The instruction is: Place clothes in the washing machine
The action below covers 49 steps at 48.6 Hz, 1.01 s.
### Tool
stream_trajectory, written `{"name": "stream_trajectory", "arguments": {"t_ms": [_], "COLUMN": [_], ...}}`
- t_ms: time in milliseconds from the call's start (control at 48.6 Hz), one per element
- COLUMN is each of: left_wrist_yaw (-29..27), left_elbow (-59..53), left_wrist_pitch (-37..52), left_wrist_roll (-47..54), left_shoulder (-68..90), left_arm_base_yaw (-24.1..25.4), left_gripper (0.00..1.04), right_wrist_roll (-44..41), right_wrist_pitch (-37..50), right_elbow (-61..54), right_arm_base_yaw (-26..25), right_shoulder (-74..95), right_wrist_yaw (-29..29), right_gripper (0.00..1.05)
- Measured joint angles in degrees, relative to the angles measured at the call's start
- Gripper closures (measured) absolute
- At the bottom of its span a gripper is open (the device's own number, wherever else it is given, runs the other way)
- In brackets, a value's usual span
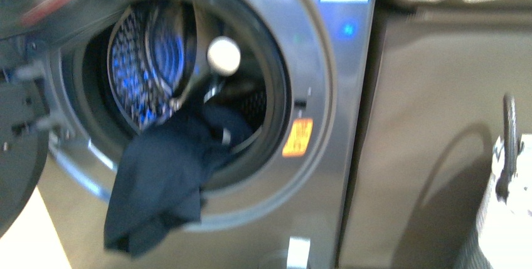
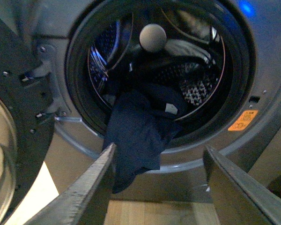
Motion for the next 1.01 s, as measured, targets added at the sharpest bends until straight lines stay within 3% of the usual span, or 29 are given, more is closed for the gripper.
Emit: {"name": "stream_trajectory", "arguments": {"t_ms": [308,432,494,576,1008], "left_wrist_yaw": [5.62,7.32,12.41,12.74,13.11], "left_elbow": [-10.29,-12.81,-14.14,-15.39,-19.52], "left_wrist_pitch": [1.27,1.27,1.25,0.98,-2.91], "left_wrist_roll": [0.81,0.90,0.92,0.92,0.92], "left_shoulder": [-9.66,-12.07,-14.16,-16.06,-23.96], "left_arm_base_yaw": [5.44,7.08,11.08,12.85,13.16], "left_gripper": [1.02,1.01,1.01,1.01,1.01], "right_wrist_roll": [-0.02,-0.02,0.00,0.00,-0.02], "right_wrist_pitch": [-0.02,-0.02,-0.02,-0.02,-0.02], "right_elbow": [0.00,0.00,0.00,0.00,0.00], "right_arm_base_yaw": [0.00,0.00,0.00,0.00,0.00], "right_shoulder": [0.00,0.00,0.00,0.00,0.00], "right_wrist_yaw": [-0.02,0.00,0.02,0.00,0.00], "right_gripper": [0.08,0.08,0.08,0.08,0.08]}}
